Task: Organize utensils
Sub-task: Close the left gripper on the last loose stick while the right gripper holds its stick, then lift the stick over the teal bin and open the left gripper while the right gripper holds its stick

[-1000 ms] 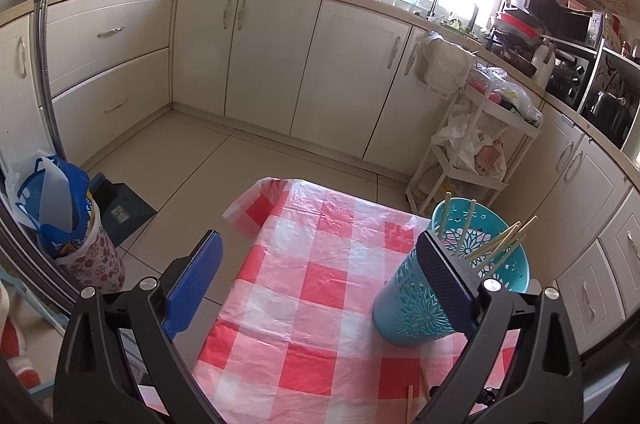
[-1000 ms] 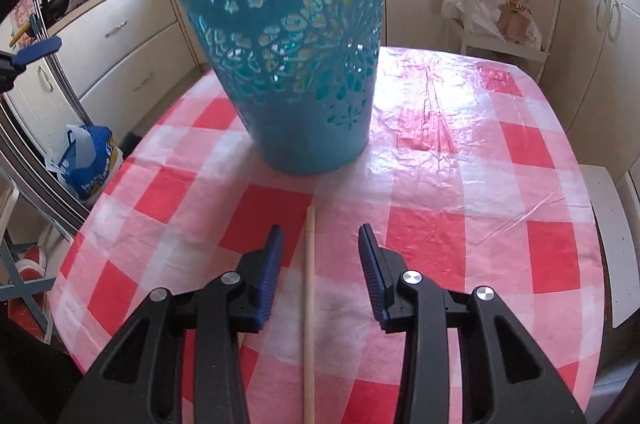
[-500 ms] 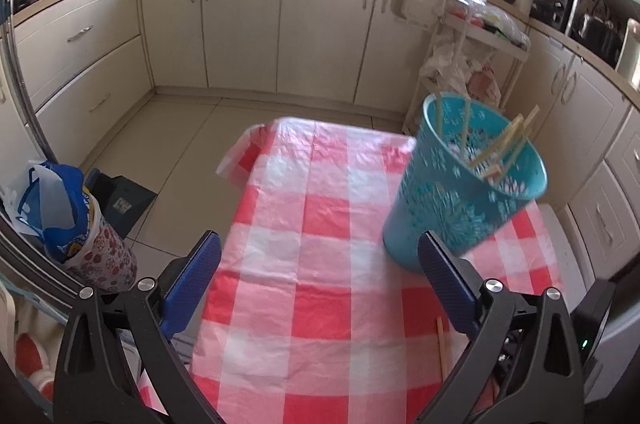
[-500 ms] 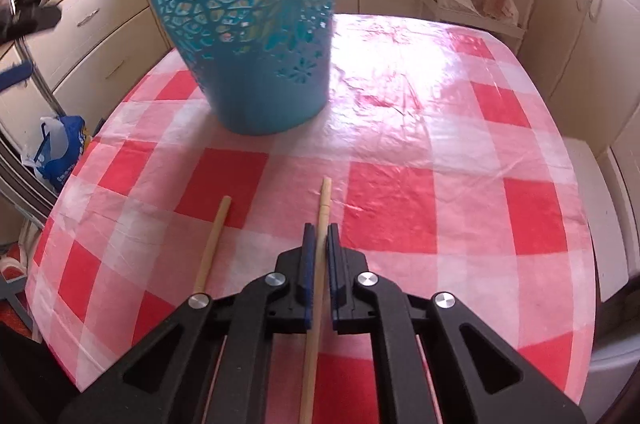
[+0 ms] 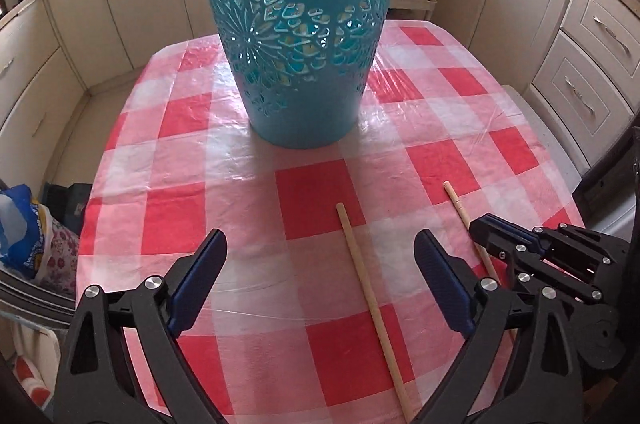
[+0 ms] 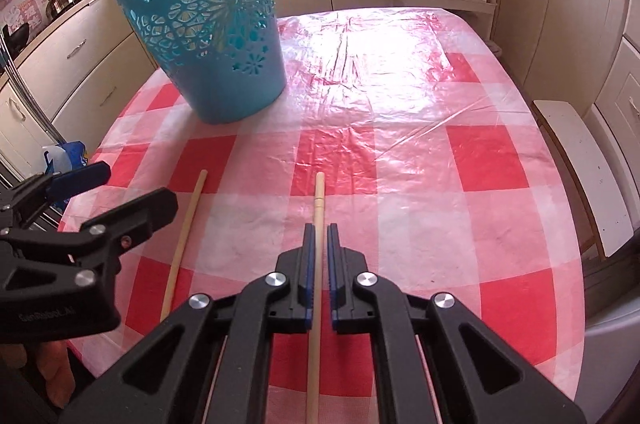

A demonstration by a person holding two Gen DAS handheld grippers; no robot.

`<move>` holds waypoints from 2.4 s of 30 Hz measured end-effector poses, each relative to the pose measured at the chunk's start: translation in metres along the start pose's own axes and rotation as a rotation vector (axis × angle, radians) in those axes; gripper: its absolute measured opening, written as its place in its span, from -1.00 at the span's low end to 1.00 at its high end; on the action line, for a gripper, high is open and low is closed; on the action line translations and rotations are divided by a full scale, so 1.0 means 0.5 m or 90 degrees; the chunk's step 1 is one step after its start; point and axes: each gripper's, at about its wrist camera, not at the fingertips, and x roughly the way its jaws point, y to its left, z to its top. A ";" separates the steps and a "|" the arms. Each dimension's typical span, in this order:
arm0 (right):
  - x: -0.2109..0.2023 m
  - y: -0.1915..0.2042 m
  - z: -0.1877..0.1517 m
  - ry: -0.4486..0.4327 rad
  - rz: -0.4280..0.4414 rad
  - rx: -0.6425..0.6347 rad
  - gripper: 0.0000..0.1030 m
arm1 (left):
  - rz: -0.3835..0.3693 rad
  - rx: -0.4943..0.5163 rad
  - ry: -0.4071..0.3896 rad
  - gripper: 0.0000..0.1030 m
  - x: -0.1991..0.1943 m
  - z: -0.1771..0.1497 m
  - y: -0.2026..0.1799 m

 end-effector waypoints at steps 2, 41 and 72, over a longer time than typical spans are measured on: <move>0.001 0.002 0.001 -0.003 -0.003 -0.006 -0.81 | -0.007 -0.005 0.005 0.68 0.009 -0.003 -0.004; 0.021 0.007 0.012 -0.006 -0.013 -0.028 -0.85 | -0.084 0.085 0.050 -0.90 0.050 -0.017 -0.039; 0.012 -0.042 0.022 -0.019 0.093 0.095 -0.88 | -0.083 0.041 -0.121 -0.91 -0.073 0.030 -0.002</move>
